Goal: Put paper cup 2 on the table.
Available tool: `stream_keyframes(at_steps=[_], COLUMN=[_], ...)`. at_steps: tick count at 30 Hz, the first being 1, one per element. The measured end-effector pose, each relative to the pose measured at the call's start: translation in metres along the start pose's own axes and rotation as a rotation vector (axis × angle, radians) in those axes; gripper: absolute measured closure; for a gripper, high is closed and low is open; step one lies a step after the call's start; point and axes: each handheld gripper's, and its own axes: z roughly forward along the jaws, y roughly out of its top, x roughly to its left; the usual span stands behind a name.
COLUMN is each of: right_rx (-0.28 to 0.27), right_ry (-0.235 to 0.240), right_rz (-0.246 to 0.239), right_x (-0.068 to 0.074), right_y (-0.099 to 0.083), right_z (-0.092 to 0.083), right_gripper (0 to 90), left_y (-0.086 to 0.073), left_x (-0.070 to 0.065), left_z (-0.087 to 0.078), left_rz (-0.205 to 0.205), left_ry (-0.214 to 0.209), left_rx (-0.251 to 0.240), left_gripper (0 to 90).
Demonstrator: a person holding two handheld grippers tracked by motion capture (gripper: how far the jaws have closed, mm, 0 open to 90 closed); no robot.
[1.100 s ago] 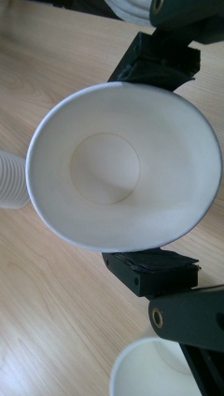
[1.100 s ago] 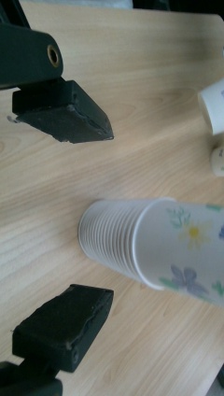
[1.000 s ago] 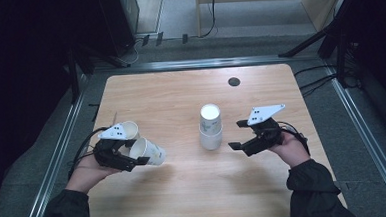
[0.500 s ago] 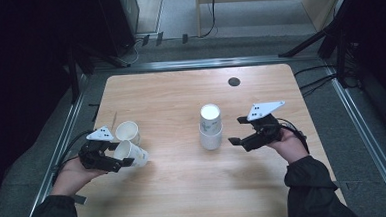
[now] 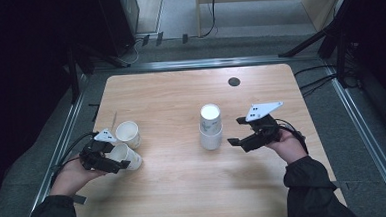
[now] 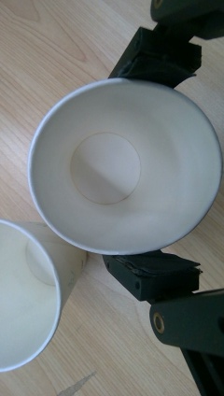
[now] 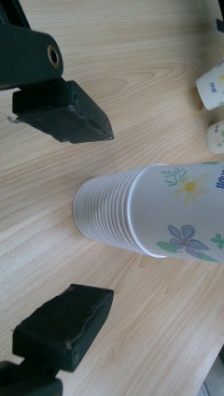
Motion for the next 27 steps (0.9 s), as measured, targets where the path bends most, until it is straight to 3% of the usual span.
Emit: stream_keyframes(at_steps=[13,27], right_rx=[0.021,0.026], right_ry=[0.003,0.001], right_rz=[-0.021,-0.026], right_x=[0.0047,0.0056], right_y=[0.0003,-0.0006], right_z=[0.0036,0.0038], right_gripper=[20.0,20.0], left_y=[0.0091,0.0097], left_x=[-0.0032,-0.0019], left_z=[0.0095,0.0042], left_rz=[0.018,-0.021], left_ry=[0.024,-0.005], left_rx=[0.010,-0.011], left_gripper=[20.6,17.7])
